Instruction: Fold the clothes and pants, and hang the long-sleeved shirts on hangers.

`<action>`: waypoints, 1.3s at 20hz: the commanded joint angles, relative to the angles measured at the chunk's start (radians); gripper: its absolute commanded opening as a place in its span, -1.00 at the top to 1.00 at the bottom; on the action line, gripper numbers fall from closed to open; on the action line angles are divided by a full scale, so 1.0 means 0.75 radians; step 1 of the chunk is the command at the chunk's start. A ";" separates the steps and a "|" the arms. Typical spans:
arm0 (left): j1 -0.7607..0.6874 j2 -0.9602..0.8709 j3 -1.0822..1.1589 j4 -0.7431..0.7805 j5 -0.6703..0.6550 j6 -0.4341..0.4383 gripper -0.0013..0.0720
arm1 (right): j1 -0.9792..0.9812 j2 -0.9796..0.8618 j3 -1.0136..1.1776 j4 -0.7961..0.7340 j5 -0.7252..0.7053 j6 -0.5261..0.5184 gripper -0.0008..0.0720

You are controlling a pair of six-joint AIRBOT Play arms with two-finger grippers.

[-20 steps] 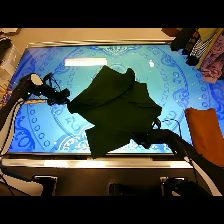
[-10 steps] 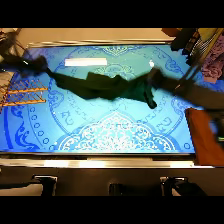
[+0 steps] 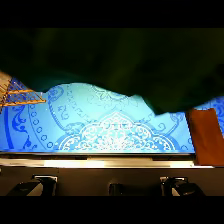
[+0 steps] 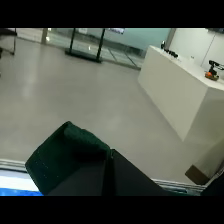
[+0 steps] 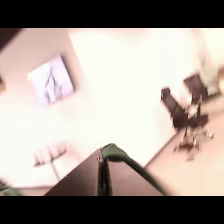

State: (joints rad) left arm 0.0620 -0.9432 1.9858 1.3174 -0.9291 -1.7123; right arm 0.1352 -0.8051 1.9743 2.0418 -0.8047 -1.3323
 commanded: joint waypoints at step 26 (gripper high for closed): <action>-0.033 -1.443 0.045 -0.017 -0.630 0.094 -0.49 | -0.112 -1.472 0.072 -0.183 -0.550 0.054 -0.29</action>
State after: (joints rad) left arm 0.0055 -2.0369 1.9884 1.3109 -1.3235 -1.7184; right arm 0.0982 -1.9495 2.0277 1.8629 -1.1172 -1.1431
